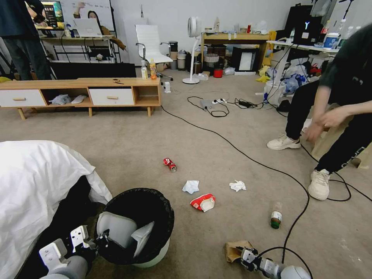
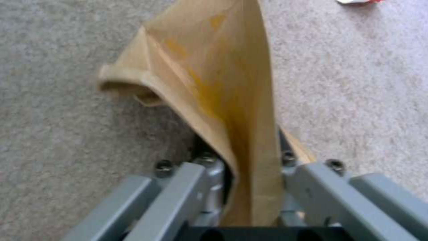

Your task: Pick up the trash bin and place the garbage on the floor into it.

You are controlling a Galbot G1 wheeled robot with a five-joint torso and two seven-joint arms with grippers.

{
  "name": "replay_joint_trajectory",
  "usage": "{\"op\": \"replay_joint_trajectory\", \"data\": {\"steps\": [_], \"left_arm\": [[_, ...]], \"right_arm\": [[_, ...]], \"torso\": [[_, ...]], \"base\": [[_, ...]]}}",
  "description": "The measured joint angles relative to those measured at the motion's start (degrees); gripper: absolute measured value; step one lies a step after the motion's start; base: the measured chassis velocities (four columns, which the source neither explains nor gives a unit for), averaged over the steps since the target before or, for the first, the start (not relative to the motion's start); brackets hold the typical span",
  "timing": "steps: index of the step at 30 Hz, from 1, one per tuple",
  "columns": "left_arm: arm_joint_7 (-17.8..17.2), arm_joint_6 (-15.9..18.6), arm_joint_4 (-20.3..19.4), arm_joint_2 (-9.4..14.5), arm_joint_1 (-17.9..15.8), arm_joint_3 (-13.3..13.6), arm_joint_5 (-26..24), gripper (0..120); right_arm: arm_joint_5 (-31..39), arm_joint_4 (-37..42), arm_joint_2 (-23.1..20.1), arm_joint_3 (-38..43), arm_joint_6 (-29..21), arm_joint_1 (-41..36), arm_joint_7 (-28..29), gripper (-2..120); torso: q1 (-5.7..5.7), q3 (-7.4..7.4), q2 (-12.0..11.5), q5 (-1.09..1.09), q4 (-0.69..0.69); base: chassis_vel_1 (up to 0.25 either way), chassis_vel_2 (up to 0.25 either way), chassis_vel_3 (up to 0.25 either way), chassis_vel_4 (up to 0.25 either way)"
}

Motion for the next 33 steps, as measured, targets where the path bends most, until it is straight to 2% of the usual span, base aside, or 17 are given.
{"op": "replay_joint_trajectory", "data": {"steps": [2, 11, 20, 22, 24, 25, 27, 31, 33], "left_arm": [[0.0, 0.0, 0.0, 0.0, 0.0, 0.1, 0.0, 5], [0.0, 0.0, 0.0, 0.1, -0.2, 0.1, 0.0, 5], [0.0, 0.1, -0.2, 0.6, -0.4, 0.8, 0.0, 5], [0.0, 0.2, -0.3, 0.7, -0.5, 1.0, 0.0, 5], [-0.1, 0.3, -0.4, 1.0, -0.9, 1.5, 0.0, 5], [-0.1, 0.3, -0.4, 1.0, -0.9, 1.5, 0.0, 5], [-0.1, 0.4, -0.5, 1.2, -1.2, 2.3, 0.1, 5], [-0.2, 0.4, -0.6, 1.3, -1.4, 3.0, 0.4, 5], [-0.3, 0.4, -0.8, 1.4, -1.8, 4.6, 1.2, 5]], "right_arm": [[0.5, 0.2, -0.1, 0.2, 0.2, 0.0, 0.0, 0], [4.5, 3.2, -0.6, 1.5, 0.3, -0.6, 0.3, 0], [15.3, 13.1, -2.2, 4.0, -1.3, -2.7, 1.4, 0], [17.9, 16.0, -2.5, 4.5, -1.9, -3.4, 1.5, 0], [23.1, 22.7, -3.3, 5.5, -3.1, -5.0, 2.0, 0], [23.1, 22.7, -3.3, 5.5, -3.1, -5.0, 2.0, 0], [28.1, 29.8, -4.2, 6.0, -4.1, -6.6, 2.3, 0], [31.6, 35.6, -4.9, 6.1, -5.1, -7.9, 2.4, 0], [37.6, 45.3, -5.9, 5.3, -7.1, -10.1, 2.4, 0]], "torso": [[0.00, 0.00, 0.0, 0.00, 0.00], [0.00, 0.00, 0.0, -0.01, 0.00], [0.00, 0.01, 0.0, -0.01, 0.00], [0.00, 0.01, 0.0, 0.00, -0.01], [0.00, 0.01, 0.0, -0.01, -0.02], [0.00, 0.01, 0.0, -0.01, -0.02], [0.00, 0.01, 0.0, -0.01, 0.00], [0.00, 0.00, 0.0, -0.01, -0.01], [0.00, 0.00, 0.0, -0.03, 0.00]], "base": [[0.000, 0.000, 0.000, 0.000], [0.000, 0.000, 0.000, 0.000], [0.000, 0.000, 0.000, 0.000], [0.000, 0.000, 0.000, 0.000], [0.000, 0.000, 0.000, 0.000], [0.000, 0.000, 0.000, 0.000], [0.000, 0.000, 0.000, 0.000], [0.000, 0.000, 0.000, 0.000], [0.000, 0.000, 0.000, 0.000]]}}
